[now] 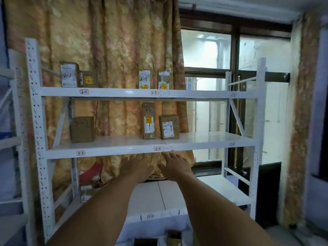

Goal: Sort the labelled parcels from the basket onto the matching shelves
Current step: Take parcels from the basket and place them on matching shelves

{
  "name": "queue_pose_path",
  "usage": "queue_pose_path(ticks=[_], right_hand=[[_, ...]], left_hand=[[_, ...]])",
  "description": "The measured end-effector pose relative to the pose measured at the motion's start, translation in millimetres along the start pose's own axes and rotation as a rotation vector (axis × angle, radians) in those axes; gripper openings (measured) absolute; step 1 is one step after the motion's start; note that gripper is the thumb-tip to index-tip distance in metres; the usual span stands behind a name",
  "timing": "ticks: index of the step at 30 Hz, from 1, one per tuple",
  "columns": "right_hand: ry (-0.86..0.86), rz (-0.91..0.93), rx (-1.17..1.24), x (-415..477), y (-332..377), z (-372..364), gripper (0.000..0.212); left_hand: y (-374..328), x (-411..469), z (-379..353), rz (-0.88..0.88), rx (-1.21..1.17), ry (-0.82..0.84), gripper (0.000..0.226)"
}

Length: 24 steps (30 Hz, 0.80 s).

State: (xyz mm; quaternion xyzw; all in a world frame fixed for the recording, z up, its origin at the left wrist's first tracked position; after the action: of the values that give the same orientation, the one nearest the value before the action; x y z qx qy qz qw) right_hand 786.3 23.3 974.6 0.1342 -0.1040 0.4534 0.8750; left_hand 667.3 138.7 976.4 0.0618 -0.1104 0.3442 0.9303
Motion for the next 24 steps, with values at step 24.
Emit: queue_pose_path(ticks=[24], right_hand=[[0.025,0.151,0.029,-135,-39,76,0.069]], left_hand=[[-67,-154,65,0.159,-0.05,-0.039,0.067]])
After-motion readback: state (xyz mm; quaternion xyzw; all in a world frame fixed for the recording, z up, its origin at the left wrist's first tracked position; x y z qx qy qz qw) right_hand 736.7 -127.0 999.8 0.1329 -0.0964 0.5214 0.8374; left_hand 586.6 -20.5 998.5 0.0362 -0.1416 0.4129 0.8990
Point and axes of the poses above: each hand's wrist, its own x-axis towards the middle knuckle, its own z-axis out of the back of the hand, y = z × x, the point moved 2 cm from there along x, towards the middle knuckle, and after that the axes turned 2 degrees about y, right-handed, at the moved point
